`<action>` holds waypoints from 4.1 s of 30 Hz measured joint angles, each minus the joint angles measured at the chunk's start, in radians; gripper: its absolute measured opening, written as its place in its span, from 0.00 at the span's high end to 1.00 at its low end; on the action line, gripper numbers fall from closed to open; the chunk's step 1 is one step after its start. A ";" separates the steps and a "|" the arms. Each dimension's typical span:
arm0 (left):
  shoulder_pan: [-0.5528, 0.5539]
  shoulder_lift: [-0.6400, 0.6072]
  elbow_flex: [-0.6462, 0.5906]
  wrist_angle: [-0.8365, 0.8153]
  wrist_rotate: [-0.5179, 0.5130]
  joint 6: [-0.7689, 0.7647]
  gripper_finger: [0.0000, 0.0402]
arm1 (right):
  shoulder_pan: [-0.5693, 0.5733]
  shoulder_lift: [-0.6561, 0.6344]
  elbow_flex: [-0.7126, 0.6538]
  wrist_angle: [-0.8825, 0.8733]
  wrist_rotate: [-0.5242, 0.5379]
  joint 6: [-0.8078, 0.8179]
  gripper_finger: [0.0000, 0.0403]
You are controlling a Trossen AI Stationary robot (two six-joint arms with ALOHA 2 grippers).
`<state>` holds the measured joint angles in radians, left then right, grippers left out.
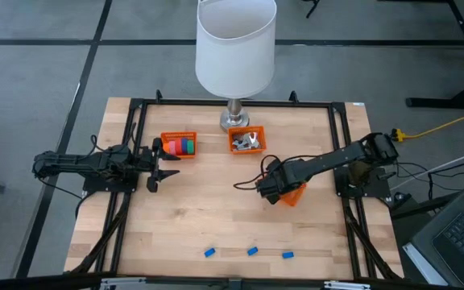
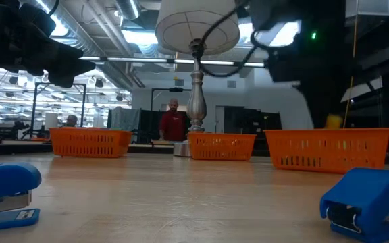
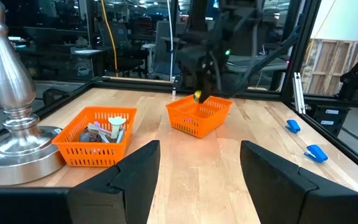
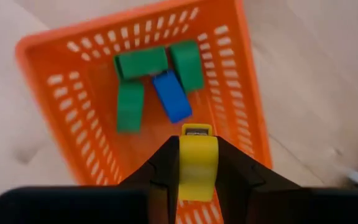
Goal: Pick and place Stapler, Stapler remover, tape
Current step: Put the yellow stapler into the bottom orange bin, then put the blue stapler into the bottom orange bin
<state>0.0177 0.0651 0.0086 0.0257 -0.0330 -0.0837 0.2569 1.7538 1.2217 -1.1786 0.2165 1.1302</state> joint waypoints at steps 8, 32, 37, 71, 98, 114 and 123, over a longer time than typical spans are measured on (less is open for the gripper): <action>0.000 0.000 0.000 0.000 0.000 0.000 0.46 | -0.074 0.000 -0.091 0.181 0.033 -0.120 0.80; 0.000 0.000 0.000 0.000 0.000 0.000 0.46 | -0.117 0.001 -0.084 0.250 0.016 -0.151 0.53; 0.000 0.000 0.000 0.000 0.000 0.000 0.46 | -0.117 0.001 0.004 0.150 0.017 -0.166 0.53; 0.000 0.007 0.000 -0.005 0.000 0.000 0.46 | 0.399 0.137 0.198 0.887 -0.060 -0.854 0.60; 0.000 0.011 0.000 0.000 0.000 0.000 0.46 | 0.396 0.317 0.196 0.720 -0.128 -0.823 0.60; 0.000 0.011 0.000 0.000 0.000 0.000 0.46 | 0.395 0.371 0.200 0.711 -0.128 -0.820 0.77; 0.000 0.011 0.000 0.000 0.000 0.000 0.46 | 0.395 0.375 0.279 0.657 -0.150 -0.694 0.82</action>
<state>0.0177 0.0757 0.0086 0.0261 -0.0330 -0.0837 0.6518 2.1292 1.5004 -0.5218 0.0666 0.4365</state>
